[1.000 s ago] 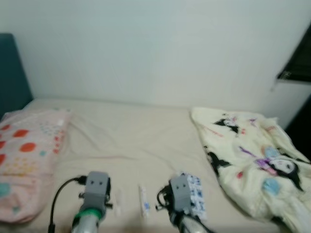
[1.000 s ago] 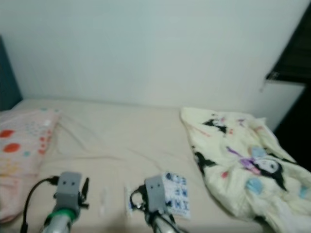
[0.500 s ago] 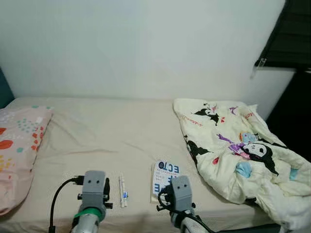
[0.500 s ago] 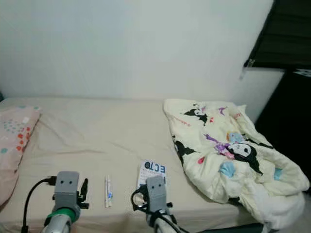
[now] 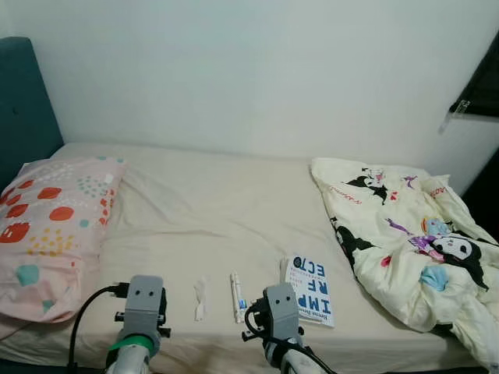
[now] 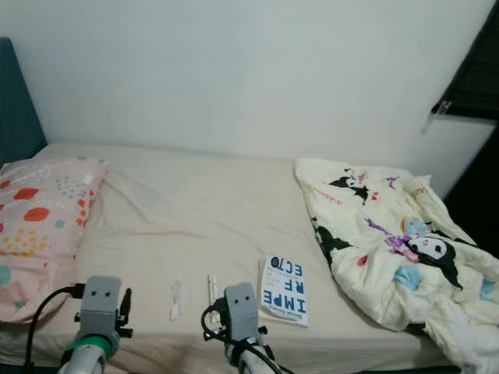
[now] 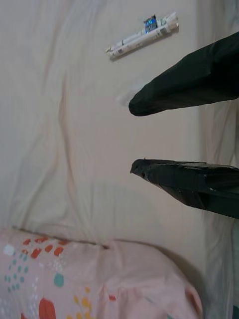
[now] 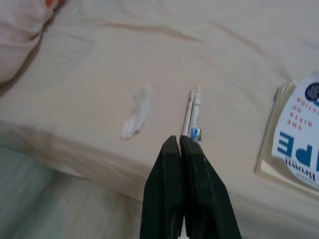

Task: Clean up the room

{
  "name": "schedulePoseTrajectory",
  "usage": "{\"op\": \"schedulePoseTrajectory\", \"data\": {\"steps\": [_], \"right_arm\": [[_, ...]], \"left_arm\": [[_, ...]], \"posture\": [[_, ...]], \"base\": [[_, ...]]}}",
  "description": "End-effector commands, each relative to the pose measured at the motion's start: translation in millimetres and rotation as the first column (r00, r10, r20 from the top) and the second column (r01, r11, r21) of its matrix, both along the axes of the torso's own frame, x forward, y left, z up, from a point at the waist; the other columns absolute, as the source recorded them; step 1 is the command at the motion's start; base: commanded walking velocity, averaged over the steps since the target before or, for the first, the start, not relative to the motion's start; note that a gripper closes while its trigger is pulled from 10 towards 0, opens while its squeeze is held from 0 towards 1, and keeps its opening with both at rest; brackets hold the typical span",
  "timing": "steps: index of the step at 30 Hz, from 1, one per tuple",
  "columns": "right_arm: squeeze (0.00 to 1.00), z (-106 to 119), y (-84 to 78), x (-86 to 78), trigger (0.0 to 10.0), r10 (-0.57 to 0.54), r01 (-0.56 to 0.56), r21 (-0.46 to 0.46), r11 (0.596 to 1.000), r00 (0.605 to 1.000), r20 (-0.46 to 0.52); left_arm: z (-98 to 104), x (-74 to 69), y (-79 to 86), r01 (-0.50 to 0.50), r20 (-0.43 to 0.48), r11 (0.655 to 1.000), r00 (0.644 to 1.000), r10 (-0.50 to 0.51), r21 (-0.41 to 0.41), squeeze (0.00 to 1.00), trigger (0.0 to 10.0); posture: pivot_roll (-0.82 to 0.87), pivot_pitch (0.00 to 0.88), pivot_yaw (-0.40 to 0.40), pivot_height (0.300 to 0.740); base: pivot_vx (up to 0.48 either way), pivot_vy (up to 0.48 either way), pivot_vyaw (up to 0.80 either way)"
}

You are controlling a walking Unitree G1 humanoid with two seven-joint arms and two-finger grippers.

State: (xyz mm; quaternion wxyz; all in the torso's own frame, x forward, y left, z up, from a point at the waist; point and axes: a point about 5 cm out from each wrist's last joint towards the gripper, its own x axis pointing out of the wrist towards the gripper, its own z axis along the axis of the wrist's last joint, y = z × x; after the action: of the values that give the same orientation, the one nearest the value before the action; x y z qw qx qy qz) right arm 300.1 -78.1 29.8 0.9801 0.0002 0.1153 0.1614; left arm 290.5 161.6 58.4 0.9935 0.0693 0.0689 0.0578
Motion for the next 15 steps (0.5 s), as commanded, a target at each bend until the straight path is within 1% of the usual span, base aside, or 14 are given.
{"op": "schedulePoseTrajectory", "data": {"steps": [1,6,15], "right_arm": [[0.00,-7.2,-4.9,-2.8,10.0,-0.013,0.013,-0.005,1.000,0.999,-0.044],[0.00,-7.6,-4.8,-2.8,10.0,-0.009,0.008,-0.006,1.000,0.999,-0.050],[0.00,-8.3,-3.2,-3.3,10.0,0.015,-0.015,-0.003,1.000,0.998,-0.058]], "left_arm": [[-8.6,-2.8,-3.9,0.009,-0.046,1.000,0.999,-0.009,-0.004,0.00,10.0],[-10.5,-3.8,-6.2,0.011,-0.048,1.000,0.999,-0.012,-0.015,0.00,10.0],[-10.0,-4.4,-7.1,0.005,-0.040,1.000,0.999,-0.005,-0.001,0.00,10.0]], "posture": [[0.05,0.016,-0.020,0.740],[0.05,0.017,-0.022,0.740],[0.06,0.022,-0.022,0.740]], "base": [[0.000,0.000,0.00],[0.000,0.000,0.00],[0.000,0.000,0.00]]}}
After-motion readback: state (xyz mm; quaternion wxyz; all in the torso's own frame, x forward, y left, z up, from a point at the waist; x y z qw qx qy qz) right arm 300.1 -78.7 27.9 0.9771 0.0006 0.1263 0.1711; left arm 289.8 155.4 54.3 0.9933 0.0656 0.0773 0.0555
